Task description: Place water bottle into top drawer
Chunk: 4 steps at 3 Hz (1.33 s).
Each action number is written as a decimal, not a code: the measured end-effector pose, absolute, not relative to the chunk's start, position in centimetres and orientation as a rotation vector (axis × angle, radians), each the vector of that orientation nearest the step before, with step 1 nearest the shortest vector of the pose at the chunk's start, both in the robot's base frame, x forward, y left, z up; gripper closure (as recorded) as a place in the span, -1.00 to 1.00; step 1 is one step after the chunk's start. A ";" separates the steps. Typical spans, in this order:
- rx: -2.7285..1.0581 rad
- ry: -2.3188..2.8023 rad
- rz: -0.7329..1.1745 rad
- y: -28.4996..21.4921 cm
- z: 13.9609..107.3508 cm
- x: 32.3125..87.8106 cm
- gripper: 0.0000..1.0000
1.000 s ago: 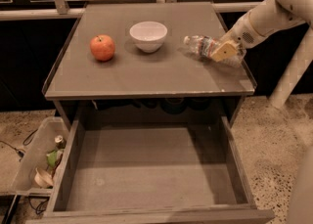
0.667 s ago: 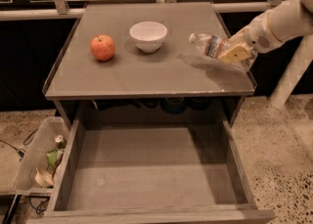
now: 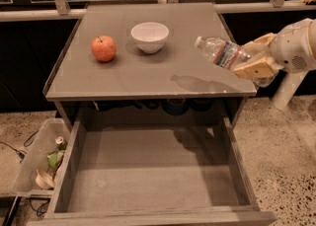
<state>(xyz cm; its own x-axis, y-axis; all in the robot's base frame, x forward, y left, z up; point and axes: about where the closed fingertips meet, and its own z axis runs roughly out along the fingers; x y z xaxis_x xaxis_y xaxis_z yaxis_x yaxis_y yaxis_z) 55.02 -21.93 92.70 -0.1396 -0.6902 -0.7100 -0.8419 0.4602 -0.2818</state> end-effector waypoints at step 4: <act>-1.341 1.866 0.440 -19.1 78.8 44.4 1.00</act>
Offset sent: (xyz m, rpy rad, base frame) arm -0.1276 0.0113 -0.0500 0.0253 -0.0526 0.0882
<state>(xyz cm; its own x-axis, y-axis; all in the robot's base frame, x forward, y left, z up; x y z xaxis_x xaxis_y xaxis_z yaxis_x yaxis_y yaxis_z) 44.45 -19.13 78.83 -0.1382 -0.6397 -0.7561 -0.9100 0.3833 -0.1579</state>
